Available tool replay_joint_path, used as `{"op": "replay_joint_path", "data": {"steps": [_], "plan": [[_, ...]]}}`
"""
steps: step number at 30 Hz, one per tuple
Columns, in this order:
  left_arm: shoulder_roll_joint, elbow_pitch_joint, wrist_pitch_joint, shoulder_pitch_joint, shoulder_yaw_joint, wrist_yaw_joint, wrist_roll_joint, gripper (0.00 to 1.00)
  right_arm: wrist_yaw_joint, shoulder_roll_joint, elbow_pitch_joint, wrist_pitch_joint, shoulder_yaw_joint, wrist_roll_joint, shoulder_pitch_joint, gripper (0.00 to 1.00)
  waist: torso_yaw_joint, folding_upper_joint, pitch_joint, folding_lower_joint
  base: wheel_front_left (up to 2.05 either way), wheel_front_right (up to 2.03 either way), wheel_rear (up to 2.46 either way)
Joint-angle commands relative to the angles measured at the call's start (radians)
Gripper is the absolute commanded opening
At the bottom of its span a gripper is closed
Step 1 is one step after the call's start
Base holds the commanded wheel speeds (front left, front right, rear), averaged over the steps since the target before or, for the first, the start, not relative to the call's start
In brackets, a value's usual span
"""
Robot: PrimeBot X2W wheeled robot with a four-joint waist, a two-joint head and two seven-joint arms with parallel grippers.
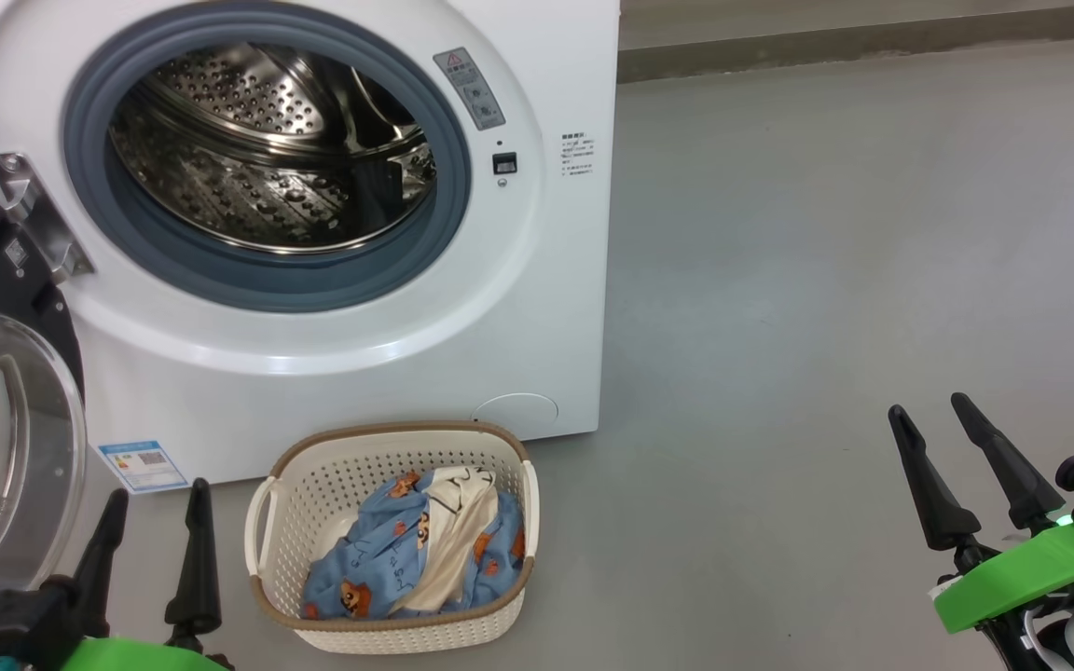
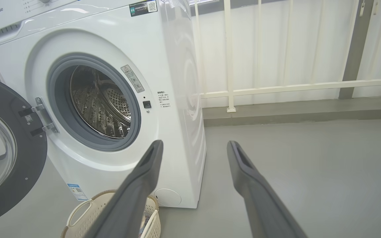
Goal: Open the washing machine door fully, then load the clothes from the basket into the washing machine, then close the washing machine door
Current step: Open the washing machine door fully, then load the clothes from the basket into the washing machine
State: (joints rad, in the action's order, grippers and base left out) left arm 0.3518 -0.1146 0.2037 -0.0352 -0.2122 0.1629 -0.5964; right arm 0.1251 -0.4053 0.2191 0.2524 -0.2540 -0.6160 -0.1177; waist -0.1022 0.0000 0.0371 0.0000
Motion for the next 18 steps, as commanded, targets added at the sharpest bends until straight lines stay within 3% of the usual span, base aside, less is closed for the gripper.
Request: {"op": "replay_joint_path", "data": {"steps": [1,18], "plan": [[0.023,0.023,0.006,-0.017,0.038,-0.002,-0.008,1.0,0.006,-0.024,-0.027,0.009,-0.006,0.009,-0.032,1.0,0.002,0.0,-0.001,0.0,0.0,0.0,0.0],[0.036,-0.005,0.016,-0.029,0.016,-0.016,0.009,1.0,0.006,-0.03,-0.024,0.009,-0.015,0.008,-0.03,1.0,0.025,0.0,0.004,0.0,0.0,0.0,0.0]]}}
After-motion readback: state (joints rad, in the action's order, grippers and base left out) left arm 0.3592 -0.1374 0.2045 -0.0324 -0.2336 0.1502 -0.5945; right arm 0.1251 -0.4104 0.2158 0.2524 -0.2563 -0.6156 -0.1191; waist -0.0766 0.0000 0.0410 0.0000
